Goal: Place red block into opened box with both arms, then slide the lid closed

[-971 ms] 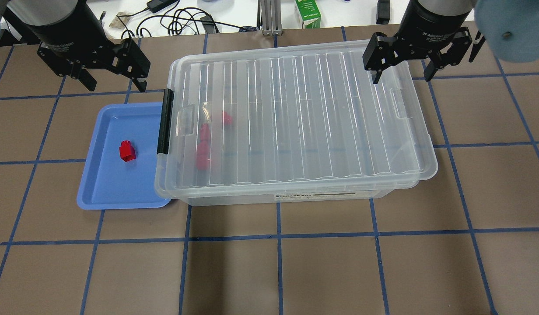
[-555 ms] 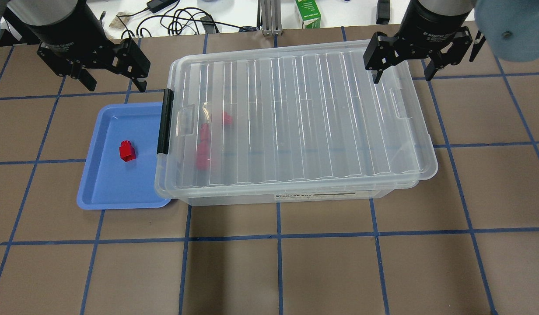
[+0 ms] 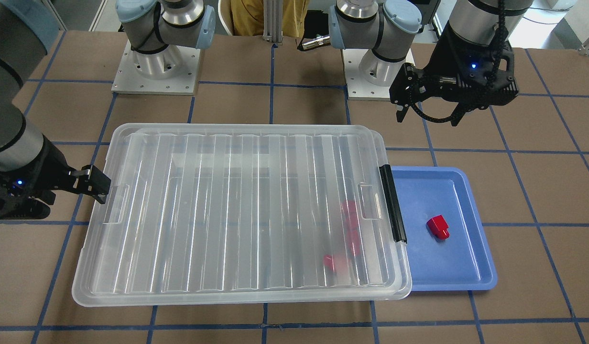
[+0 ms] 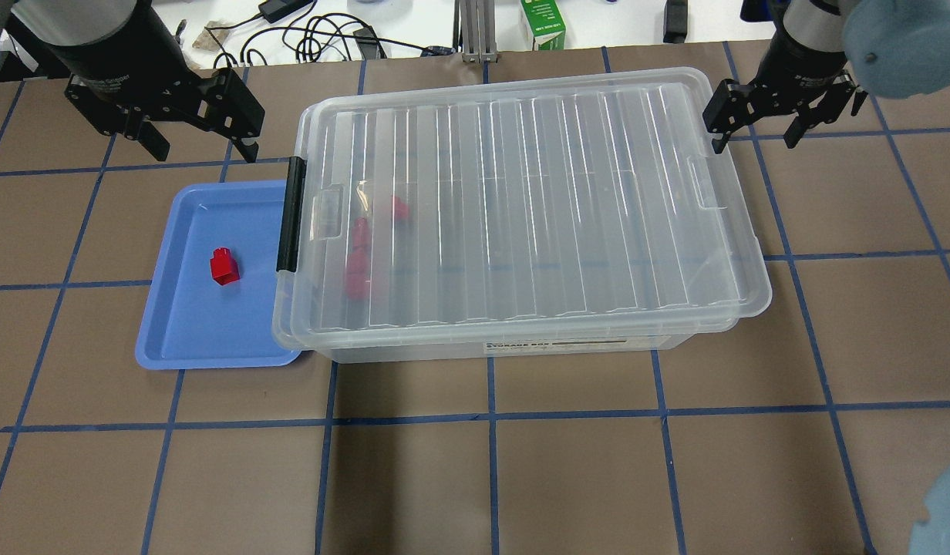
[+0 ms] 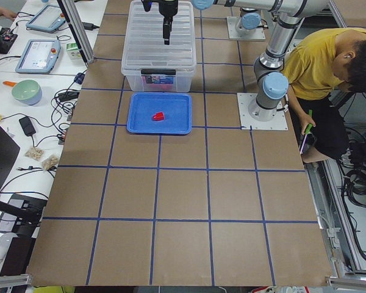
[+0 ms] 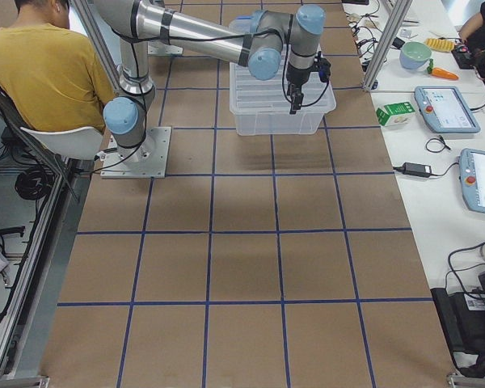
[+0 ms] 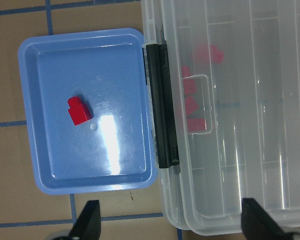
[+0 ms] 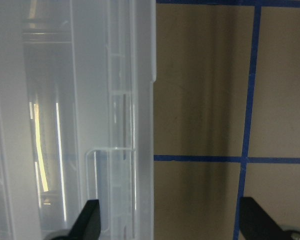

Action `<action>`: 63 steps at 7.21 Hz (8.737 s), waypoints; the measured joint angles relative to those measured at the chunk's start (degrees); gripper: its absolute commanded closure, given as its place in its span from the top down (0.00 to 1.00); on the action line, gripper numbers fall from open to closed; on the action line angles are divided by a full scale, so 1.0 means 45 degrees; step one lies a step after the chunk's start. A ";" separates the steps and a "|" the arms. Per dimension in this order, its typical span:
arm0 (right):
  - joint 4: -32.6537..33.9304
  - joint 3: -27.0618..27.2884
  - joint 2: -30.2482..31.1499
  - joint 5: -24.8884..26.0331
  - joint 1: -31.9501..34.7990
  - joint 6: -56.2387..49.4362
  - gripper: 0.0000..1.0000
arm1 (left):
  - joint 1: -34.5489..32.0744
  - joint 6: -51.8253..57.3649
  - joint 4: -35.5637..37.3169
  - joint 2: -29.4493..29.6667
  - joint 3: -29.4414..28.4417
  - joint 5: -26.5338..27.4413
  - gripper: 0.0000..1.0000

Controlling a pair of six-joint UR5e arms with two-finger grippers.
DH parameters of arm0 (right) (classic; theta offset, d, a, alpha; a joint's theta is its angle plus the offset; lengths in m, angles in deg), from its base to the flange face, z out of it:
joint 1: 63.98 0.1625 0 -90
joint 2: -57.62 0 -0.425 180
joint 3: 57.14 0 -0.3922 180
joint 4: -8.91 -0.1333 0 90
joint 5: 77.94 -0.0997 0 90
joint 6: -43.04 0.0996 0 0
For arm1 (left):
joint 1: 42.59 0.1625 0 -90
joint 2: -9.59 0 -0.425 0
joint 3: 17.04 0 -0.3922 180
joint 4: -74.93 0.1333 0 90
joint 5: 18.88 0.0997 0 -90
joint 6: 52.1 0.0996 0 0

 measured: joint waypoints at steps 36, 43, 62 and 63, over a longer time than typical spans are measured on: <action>-0.0187 -0.0640 0.1362 -0.0644 -0.3492 -0.2400 1.00 | 0.4481 0.0300 0.8691 0.5099 0.5268 -0.1505 0.03; -0.3227 -0.0699 0.3810 -0.0743 -0.0713 0.1366 1.00 | 0.2035 0.0274 0.1901 0.2717 0.0351 -0.1443 0.06; -0.3010 -0.0731 0.3398 -0.0638 0.2093 0.4629 1.00 | -0.1097 -0.1563 0.2946 0.1982 0.0898 -0.0734 1.00; -0.3010 -0.0731 0.3398 -0.0639 0.2093 0.4634 1.00 | -0.0879 -0.1271 0.1898 0.1638 0.0362 -0.0514 1.00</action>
